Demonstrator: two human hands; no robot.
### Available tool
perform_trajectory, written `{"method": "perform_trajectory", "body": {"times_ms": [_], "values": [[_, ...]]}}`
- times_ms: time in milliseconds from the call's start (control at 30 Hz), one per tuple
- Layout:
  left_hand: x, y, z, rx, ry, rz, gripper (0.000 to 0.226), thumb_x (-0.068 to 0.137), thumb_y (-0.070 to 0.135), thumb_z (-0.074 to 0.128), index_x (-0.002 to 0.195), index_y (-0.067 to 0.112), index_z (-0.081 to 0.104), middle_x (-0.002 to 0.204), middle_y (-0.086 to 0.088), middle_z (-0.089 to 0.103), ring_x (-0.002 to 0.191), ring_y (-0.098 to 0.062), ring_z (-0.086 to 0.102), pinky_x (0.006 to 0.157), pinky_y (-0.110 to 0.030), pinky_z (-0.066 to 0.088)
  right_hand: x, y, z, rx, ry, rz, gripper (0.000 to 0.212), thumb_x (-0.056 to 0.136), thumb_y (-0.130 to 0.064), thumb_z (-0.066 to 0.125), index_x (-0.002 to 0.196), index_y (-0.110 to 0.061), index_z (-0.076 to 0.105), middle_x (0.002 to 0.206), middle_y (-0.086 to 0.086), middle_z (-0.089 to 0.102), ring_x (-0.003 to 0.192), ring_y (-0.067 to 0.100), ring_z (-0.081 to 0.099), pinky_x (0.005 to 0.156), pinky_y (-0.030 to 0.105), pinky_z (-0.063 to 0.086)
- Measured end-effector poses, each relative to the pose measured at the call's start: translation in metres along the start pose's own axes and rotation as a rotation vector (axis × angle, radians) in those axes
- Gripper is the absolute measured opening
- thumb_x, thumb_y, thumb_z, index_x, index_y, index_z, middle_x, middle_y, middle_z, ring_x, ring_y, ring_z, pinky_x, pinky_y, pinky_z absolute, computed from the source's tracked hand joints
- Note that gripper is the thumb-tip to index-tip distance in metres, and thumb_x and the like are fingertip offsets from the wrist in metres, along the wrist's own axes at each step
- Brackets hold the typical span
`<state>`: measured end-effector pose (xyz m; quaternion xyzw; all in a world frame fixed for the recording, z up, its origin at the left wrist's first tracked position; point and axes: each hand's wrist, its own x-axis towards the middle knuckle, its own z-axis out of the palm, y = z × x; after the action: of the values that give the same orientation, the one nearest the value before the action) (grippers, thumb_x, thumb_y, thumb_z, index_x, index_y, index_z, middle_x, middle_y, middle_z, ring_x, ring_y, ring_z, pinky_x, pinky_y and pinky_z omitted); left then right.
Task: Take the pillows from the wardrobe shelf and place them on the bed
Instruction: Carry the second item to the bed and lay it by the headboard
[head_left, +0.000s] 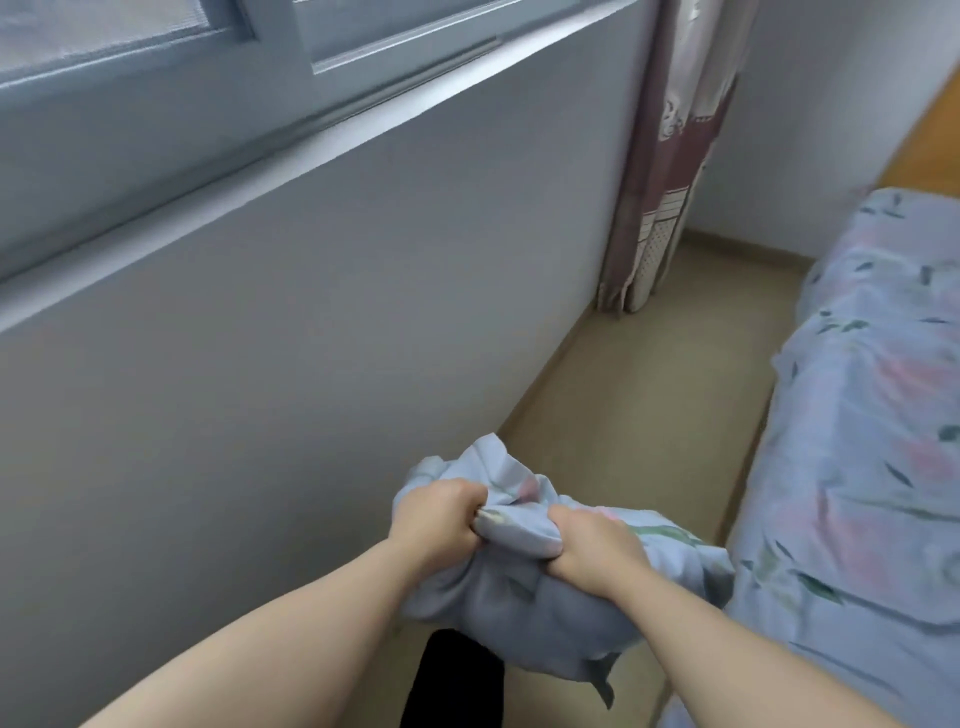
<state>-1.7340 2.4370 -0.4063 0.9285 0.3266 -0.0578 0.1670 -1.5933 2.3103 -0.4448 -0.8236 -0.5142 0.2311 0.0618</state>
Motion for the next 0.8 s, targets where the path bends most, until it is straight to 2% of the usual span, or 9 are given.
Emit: {"method": "perform_trajectory", "body": {"times_ms": [133, 233, 300, 367, 433, 567, 667, 800], "values": [[0.117, 0.017, -0.005, -0.028, -0.012, 0.086, 0.021, 0.067, 0.019, 0.049, 0.057, 0.018, 0.031, 0.06, 0.005, 0.041, 0.074, -0.019, 0.042, 0.045, -0.024, 0.016, 0.07, 0.056, -0.043, 0.019, 0.062, 0.097, 0.014, 0.079, -0.033, 0.05, 0.077, -0.027, 0.037, 0.098, -0.001, 0.057, 0.103, 0.026, 0.054, 0.076, 0.029, 0.027], [0.192, 0.038, -0.021, -0.034, -0.036, 0.148, 0.023, 0.068, 0.021, 0.051, 0.056, 0.019, 0.031, 0.057, 0.009, 0.034, 0.079, -0.019, 0.044, 0.048, -0.024, 0.016, 0.112, 0.093, -0.078, 0.023, 0.093, 0.177, 0.016, 0.079, -0.035, 0.051, 0.083, -0.025, 0.039, 0.102, 0.0, 0.061, 0.105, 0.027, 0.054, 0.076, 0.029, 0.028], [0.241, 0.06, -0.035, -0.016, -0.047, 0.237, 0.024, 0.07, 0.021, 0.052, 0.056, 0.019, 0.033, 0.056, 0.011, 0.032, 0.078, -0.017, 0.043, 0.049, -0.022, 0.016, 0.137, 0.119, -0.102, 0.037, 0.125, 0.243, 0.014, 0.08, -0.033, 0.051, 0.084, -0.026, 0.04, 0.106, 0.0, 0.062, 0.107, 0.025, 0.054, 0.082, 0.031, 0.032], [0.289, 0.086, -0.051, 0.024, -0.062, 0.336, 0.016, 0.075, 0.021, 0.055, 0.064, 0.018, 0.044, 0.062, 0.011, 0.038, 0.076, -0.016, 0.041, 0.053, -0.019, 0.023, 0.157, 0.146, -0.126, 0.061, 0.157, 0.303, 0.012, 0.08, -0.032, 0.051, 0.085, -0.026, 0.042, 0.107, 0.001, 0.062, 0.107, 0.025, 0.054, 0.087, 0.031, 0.033], [0.33, 0.114, -0.062, 0.094, -0.086, 0.429, 0.003, 0.08, 0.023, 0.056, 0.08, 0.02, 0.054, 0.072, 0.007, 0.044, 0.075, -0.017, 0.042, 0.062, -0.023, 0.033, 0.173, 0.174, -0.143, 0.08, 0.172, 0.366, 0.013, 0.079, -0.033, 0.05, 0.087, -0.024, 0.044, 0.106, 0.002, 0.062, 0.106, 0.028, 0.054, 0.082, 0.032, 0.033], [0.41, 0.16, -0.063, 0.135, -0.074, 0.476, 0.021, 0.078, 0.02, 0.052, 0.064, 0.019, 0.037, 0.056, 0.008, 0.033, 0.074, -0.017, 0.041, 0.053, -0.024, 0.025, 0.211, 0.237, -0.18, 0.118, 0.193, 0.437, 0.017, 0.077, -0.037, 0.051, 0.084, -0.023, 0.043, 0.104, 0.002, 0.061, 0.103, 0.029, 0.055, 0.073, 0.031, 0.032], [0.469, 0.193, -0.062, 0.135, -0.081, 0.463, 0.019, 0.078, 0.017, 0.051, 0.066, 0.02, 0.037, 0.057, 0.007, 0.034, 0.077, -0.02, 0.046, 0.045, -0.024, 0.02, 0.244, 0.286, -0.211, 0.11, 0.185, 0.445, 0.017, 0.078, -0.033, 0.053, 0.083, -0.024, 0.04, 0.104, 0.004, 0.06, 0.102, 0.03, 0.054, 0.073, 0.029, 0.029], [0.541, 0.236, -0.062, 0.096, -0.105, 0.409, 0.024, 0.075, 0.015, 0.049, 0.061, 0.019, 0.031, 0.06, 0.006, 0.036, 0.075, -0.019, 0.043, 0.045, -0.023, 0.021, 0.287, 0.353, -0.25, 0.123, 0.171, 0.433, 0.02, 0.076, -0.037, 0.053, 0.082, -0.027, 0.037, 0.106, 0.003, 0.06, 0.105, 0.031, 0.053, 0.073, 0.032, 0.034]]}}
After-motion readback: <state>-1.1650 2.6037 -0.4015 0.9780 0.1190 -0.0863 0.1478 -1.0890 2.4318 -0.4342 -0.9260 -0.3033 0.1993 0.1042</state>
